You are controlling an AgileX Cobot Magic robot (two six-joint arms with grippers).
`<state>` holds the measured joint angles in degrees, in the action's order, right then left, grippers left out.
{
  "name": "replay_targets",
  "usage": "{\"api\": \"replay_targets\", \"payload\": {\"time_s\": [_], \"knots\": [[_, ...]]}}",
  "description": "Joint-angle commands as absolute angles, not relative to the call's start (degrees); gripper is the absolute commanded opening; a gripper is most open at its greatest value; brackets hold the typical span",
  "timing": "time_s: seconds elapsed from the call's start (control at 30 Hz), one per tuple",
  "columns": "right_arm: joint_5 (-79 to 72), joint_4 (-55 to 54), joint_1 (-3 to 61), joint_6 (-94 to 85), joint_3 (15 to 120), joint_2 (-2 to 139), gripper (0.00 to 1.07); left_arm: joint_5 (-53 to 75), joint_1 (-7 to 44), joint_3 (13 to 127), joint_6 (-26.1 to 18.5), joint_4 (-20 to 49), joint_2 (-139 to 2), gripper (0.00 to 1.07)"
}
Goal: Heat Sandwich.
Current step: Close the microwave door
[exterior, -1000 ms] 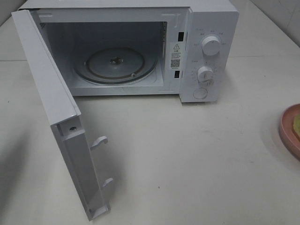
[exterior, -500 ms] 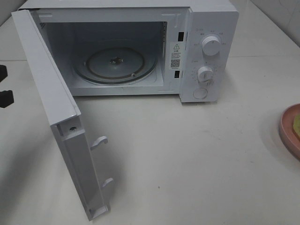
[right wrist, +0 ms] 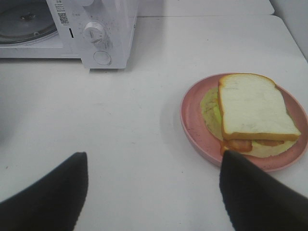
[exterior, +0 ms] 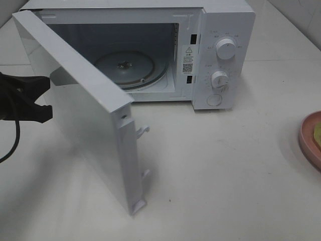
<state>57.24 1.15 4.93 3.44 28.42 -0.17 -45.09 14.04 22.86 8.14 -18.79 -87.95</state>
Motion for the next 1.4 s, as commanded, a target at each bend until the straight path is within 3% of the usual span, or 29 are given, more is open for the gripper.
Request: {"api": "replay_targets", "payload": {"time_s": [0.03, 0.4, 0.77, 1.4], "knots": [[57.07, 1.09, 4.64, 3.50, 28.42, -1.83, 0.74, -46.29, 15.70, 24.24, 8.37, -18.79, -88.12, 0.00], [57.07, 1.09, 4.64, 3.50, 28.42, -1.83, 0.74, -42.51, 20.17, 29.22, 8.54, -16.44, -88.58, 0.00], [57.07, 1.09, 4.64, 3.50, 28.42, -1.83, 0.74, -41.37, 27.79, 35.87, 8.37, -11.00, -95.57, 0.00], [57.07, 1.09, 4.64, 3.50, 28.42, -1.83, 0.74, -40.22, 35.75, 50.94, 8.14, -4.35, -106.91, 0.00]]}}
